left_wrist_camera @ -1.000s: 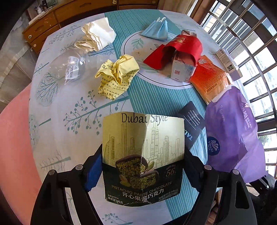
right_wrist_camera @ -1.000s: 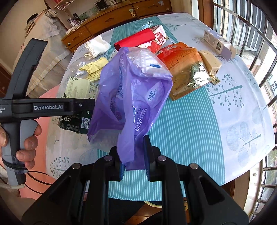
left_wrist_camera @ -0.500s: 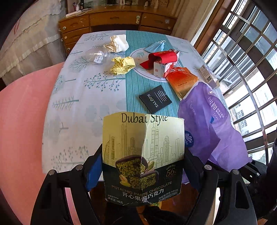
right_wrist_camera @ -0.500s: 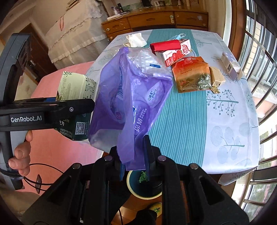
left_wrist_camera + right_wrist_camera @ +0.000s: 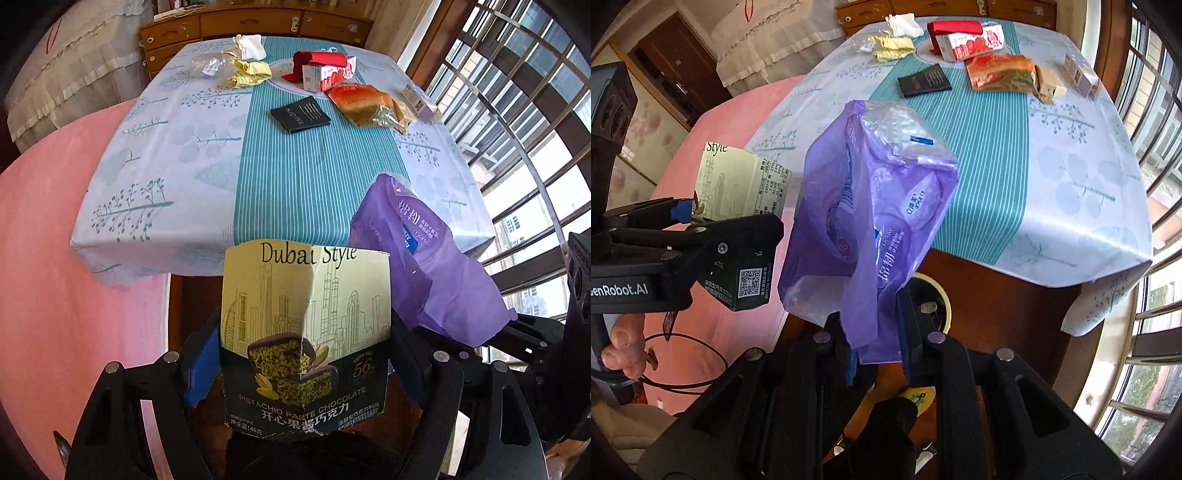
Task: Collect trash
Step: 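Carry the purple bag and Dubai Style box in both tools over the bin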
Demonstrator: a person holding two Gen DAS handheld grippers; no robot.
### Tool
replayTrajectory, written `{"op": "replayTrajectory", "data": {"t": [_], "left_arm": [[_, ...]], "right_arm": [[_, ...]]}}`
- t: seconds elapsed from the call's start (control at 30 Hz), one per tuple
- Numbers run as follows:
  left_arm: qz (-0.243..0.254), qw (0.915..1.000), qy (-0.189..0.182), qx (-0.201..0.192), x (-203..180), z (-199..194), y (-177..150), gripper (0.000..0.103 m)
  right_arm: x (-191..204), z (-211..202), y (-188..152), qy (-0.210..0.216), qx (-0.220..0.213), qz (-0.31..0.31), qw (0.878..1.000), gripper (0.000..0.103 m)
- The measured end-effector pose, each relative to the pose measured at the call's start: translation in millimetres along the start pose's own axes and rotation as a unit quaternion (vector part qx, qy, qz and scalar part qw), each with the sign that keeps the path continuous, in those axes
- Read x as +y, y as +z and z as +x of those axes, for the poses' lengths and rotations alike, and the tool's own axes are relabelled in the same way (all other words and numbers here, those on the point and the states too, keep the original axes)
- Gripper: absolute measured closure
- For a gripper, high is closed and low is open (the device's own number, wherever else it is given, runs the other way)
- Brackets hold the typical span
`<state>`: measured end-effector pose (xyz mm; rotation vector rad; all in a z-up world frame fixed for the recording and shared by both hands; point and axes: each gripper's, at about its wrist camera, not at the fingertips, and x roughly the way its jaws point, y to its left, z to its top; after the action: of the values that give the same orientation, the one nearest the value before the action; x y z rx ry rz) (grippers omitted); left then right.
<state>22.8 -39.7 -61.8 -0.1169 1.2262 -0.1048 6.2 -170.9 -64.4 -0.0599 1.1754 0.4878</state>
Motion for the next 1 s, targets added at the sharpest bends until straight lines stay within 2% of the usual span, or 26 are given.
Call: {"op": "replayTrajectory", "data": {"t": [0.1, 0.27, 0.43, 0.73, 1.0], "left_arm": [[0.002, 0.9998, -0.006, 0.017, -2, 15, -14, 0.024], [0.023, 0.9992, -0.013, 0.030, 2, 62, -31, 0.026], [0.033, 0.9982, -0.023, 0.044, 13, 132, -59, 0.030], [-0.003, 0.9953, -0.033, 0.091, 63, 278, -102, 0.032], [0.022, 0.9943, -0.028, 0.100, 84, 362, -123, 0.030]], "right_arm": [[-2, 13, -25, 0.002, 0.017, 0.020, 1.000, 0.088], [-12, 56, -61, -0.007, 0.048, 0.047, 0.998, 0.088], [-26, 120, -94, -0.023, 0.069, 0.061, 0.995, 0.088], [-56, 242, -130, -0.045, 0.077, 0.093, 0.992, 0.088], [-73, 317, -156, -0.062, 0.080, 0.102, 0.990, 0.088]]}}
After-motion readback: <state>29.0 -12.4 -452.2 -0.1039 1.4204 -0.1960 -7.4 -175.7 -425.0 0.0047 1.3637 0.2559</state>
